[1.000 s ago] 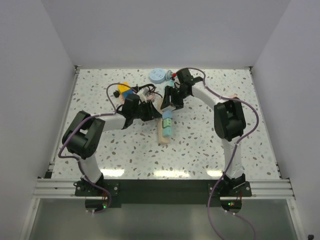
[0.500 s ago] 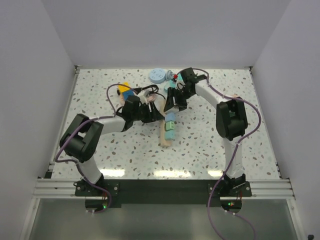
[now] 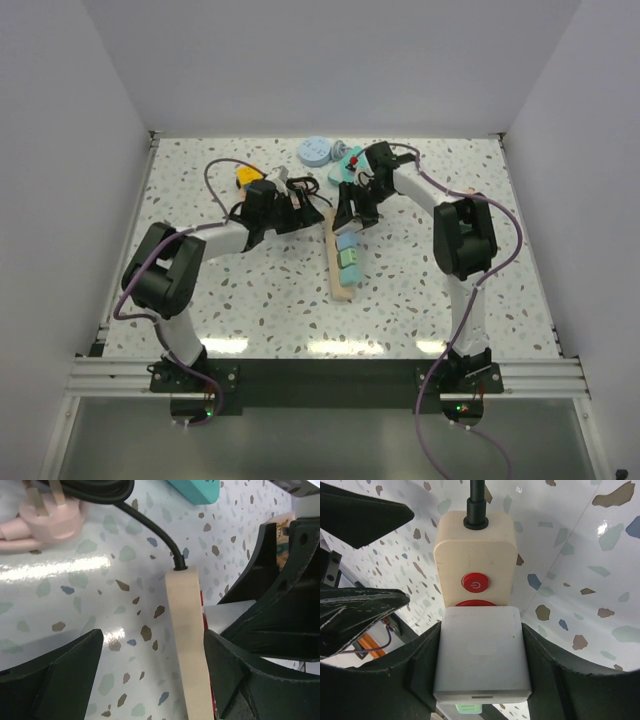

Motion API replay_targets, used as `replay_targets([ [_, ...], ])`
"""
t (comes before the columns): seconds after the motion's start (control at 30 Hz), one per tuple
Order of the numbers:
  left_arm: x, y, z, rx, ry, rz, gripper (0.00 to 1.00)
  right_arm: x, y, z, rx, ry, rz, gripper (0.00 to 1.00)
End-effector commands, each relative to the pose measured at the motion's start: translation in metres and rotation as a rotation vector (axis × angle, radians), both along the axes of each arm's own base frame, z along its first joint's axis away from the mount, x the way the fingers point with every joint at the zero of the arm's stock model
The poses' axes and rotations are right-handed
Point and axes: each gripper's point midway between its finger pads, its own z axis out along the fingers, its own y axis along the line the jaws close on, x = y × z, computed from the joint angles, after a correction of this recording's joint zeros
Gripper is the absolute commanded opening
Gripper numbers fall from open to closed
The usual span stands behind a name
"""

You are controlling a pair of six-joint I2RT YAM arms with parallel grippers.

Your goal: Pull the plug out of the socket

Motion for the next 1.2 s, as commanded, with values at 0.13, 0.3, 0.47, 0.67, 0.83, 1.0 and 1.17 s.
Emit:
replay_targets([
  [0.13, 0.023, -0.027, 0.01, -0.059, -0.056, -0.081, 0.87, -0.009, 0.023, 0.033, 0.108, -0.036, 0.038, 0.0],
  [0.3, 0.022, -0.038, -0.008, -0.036, -0.034, -0.103, 0.87, -0.008, 0.037, 0.035, 0.131, -0.051, 0.044, 0.0],
  [0.47, 0.022, -0.049, -0.015, -0.047, -0.031, -0.103, 0.86, -0.014, 0.054, 0.032, 0.139, -0.046, 0.074, 0.0],
  [0.67, 0.014, -0.05, -0.037, -0.026, 0.017, -0.1, 0.44, -0.019, 0.062, 0.023, 0.131, -0.029, 0.051, 0.0],
  [0.83, 0.002, -0.032, -0.057, 0.028, 0.06, -0.076, 0.06, -0.011, 0.05, 0.031, 0.102, -0.078, -0.014, 0.0],
  [1.0, -0.014, 0.001, -0.084, 0.106, 0.125, -0.031, 0.0, 0.014, 0.012, 0.047, 0.105, -0.13, -0.148, 0.0],
  [1.17, -0.026, 0.016, -0.101, 0.155, 0.161, -0.021, 0.0, 0.033, -0.03, 0.055, 0.114, -0.143, -0.253, 0.0],
])
